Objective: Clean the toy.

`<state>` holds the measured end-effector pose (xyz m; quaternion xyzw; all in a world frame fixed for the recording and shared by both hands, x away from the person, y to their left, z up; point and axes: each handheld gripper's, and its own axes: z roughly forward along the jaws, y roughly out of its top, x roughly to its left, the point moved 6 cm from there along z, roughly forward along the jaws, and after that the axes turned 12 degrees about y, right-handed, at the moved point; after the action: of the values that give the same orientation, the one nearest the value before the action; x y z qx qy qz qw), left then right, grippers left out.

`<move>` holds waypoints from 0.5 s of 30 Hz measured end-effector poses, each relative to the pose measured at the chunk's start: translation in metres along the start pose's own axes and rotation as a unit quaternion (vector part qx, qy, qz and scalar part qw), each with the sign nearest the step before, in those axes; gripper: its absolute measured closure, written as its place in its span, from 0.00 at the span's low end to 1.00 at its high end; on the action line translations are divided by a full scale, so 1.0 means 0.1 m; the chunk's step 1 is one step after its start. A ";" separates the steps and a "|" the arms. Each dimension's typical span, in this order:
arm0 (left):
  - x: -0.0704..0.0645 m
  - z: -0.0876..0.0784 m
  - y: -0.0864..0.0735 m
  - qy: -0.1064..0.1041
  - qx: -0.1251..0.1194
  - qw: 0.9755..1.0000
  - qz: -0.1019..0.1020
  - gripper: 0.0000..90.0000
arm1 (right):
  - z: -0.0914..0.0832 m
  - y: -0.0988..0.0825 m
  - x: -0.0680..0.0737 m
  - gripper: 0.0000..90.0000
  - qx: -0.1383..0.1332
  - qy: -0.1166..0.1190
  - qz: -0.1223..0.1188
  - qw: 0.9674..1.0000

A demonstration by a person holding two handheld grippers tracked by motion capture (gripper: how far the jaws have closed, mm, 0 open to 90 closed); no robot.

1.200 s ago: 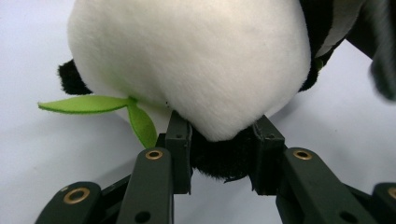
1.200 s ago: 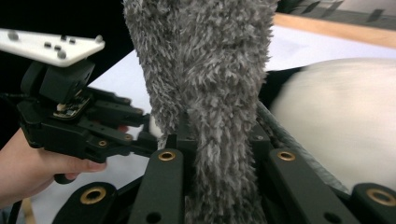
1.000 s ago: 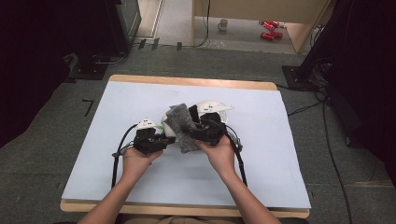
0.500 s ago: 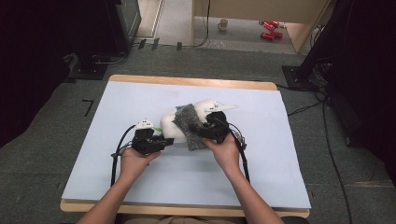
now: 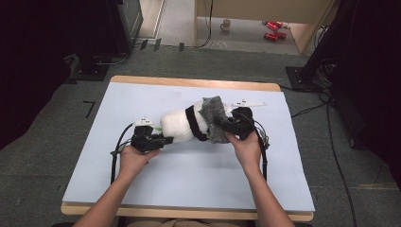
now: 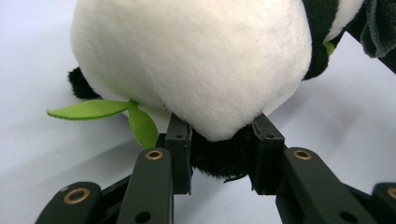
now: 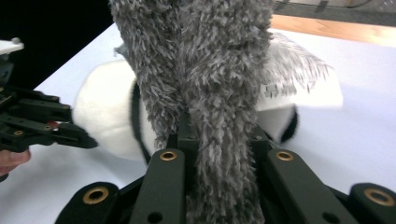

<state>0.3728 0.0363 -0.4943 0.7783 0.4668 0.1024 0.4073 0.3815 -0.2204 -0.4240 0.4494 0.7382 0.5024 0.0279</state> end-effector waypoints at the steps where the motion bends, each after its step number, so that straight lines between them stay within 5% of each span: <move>1: 0.00 0.00 0.00 0.001 0.000 1.000 0.002 0.74 | -0.01 -0.01 -0.03 0.85 0.000 -0.001 0.004 1.000; 11: 0.12 0.02 0.02 0.016 0.002 1.000 0.008 0.74 | -0.06 -0.11 -0.27 0.84 0.005 -0.028 0.023 0.999; 15: 0.16 0.02 0.02 0.012 0.001 1.000 0.003 0.74 | -0.08 -0.15 -0.37 0.84 0.009 -0.061 0.021 0.998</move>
<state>0.3836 0.0478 -0.4975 0.7789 0.4694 0.1121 0.4006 0.3904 -0.2532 -0.4466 0.4950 0.7300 0.4676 0.0585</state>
